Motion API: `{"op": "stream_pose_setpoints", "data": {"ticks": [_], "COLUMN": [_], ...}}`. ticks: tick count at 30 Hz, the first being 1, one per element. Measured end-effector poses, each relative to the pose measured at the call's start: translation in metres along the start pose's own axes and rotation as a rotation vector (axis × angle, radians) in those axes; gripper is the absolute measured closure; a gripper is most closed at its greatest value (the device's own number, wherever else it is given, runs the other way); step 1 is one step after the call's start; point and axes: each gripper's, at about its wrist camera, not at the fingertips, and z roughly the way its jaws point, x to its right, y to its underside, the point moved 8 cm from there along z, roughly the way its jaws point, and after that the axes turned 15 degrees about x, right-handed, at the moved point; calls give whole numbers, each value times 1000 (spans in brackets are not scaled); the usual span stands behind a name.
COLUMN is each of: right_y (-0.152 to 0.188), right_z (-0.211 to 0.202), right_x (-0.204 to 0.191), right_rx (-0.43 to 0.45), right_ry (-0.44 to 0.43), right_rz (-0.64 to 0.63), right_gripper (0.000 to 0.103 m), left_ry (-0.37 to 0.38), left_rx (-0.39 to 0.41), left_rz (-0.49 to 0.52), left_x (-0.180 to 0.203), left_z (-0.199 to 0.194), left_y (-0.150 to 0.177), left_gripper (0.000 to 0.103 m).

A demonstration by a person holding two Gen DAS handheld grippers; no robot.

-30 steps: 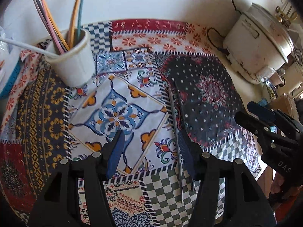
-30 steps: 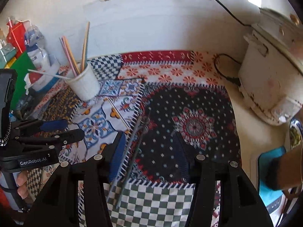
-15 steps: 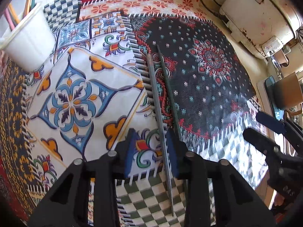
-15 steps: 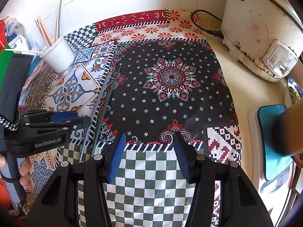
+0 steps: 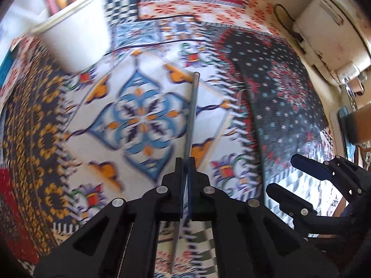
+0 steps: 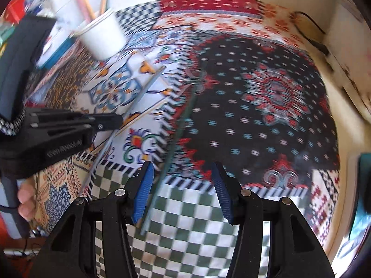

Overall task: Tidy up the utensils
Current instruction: 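Grasp the dark green chopstick with the right tool while the left grasps the grey one, then lift both held chopsticks upright and carry them toward the white cup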

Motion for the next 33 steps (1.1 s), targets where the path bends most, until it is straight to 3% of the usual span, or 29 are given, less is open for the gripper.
{"op": "stream_pose_setpoints", "data": {"ticks": [3, 7, 12, 16, 22, 33], "right_y": [4, 12, 12, 7, -7, -32], "right_z": [5, 5, 0, -2, 3, 27], "right_x": [-9, -8, 16, 46, 58, 42], "right_rx": [-14, -41, -64, -77, -87, -123], "right_ry": [-1, 10, 40, 59, 22, -13], "right_rz": [-56, -127, -132, -65, -28, -130], "right_gripper": [55, 72, 83, 87, 87, 87], "left_ry": [5, 27, 43, 57, 85, 124], "left_rx": [-15, -49, -60, -80, -101, -159], "left_rz": [-25, -39, -39, -9, 36, 129], "left_x": [-7, -8, -3, 2, 10, 26], "left_z": [-2, -2, 4, 11, 21, 42], "left_y": [3, 5, 0, -9, -23, -48], "left_gripper": [102, 101, 100, 96, 90, 89]}}
